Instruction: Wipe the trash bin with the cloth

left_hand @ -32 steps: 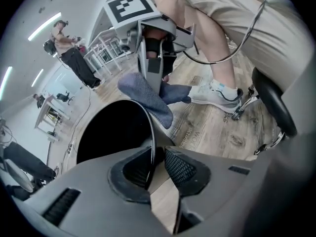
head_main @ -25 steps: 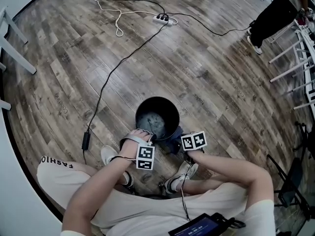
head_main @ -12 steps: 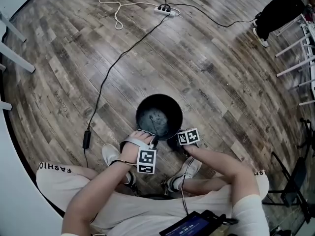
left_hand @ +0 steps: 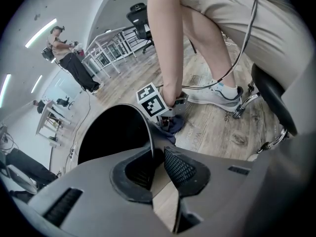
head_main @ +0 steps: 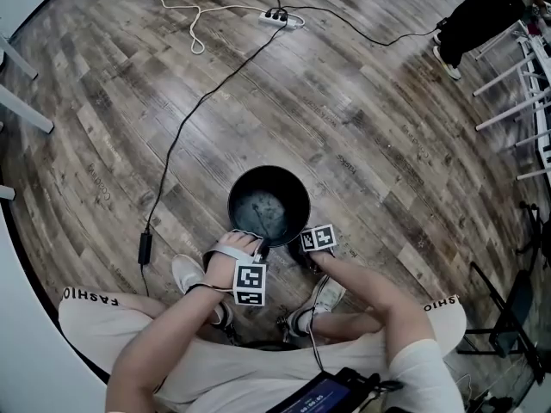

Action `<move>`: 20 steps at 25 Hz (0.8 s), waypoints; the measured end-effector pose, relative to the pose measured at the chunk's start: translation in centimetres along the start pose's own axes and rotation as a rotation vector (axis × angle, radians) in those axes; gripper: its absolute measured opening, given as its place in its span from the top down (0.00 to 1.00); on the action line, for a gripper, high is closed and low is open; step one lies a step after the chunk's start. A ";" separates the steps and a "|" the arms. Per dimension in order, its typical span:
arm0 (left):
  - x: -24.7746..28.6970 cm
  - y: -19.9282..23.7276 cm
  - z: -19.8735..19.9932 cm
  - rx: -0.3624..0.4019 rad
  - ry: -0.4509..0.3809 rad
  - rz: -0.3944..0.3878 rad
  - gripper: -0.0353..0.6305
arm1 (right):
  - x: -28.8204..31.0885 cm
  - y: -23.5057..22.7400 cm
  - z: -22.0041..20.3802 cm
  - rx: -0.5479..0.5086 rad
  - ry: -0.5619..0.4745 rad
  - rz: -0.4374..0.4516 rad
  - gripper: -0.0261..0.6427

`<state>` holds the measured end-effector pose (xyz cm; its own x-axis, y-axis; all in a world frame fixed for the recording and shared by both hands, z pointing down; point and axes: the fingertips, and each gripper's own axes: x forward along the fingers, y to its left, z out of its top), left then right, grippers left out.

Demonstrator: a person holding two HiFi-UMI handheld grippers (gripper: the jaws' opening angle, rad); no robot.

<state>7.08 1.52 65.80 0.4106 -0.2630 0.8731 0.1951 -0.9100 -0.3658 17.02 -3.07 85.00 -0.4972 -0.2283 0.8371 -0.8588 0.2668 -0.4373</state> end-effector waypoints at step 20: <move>-0.5 0.1 -3.7 0.086 0.088 0.019 0.76 | -21.5 14.4 4.1 -0.081 -0.069 0.163 0.84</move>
<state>3.57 0.40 66.50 0.3362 -0.3102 0.8893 0.2652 -0.8748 -0.4054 14.86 1.79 59.39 -0.6388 -0.2388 0.7314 -0.7547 0.3793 -0.5353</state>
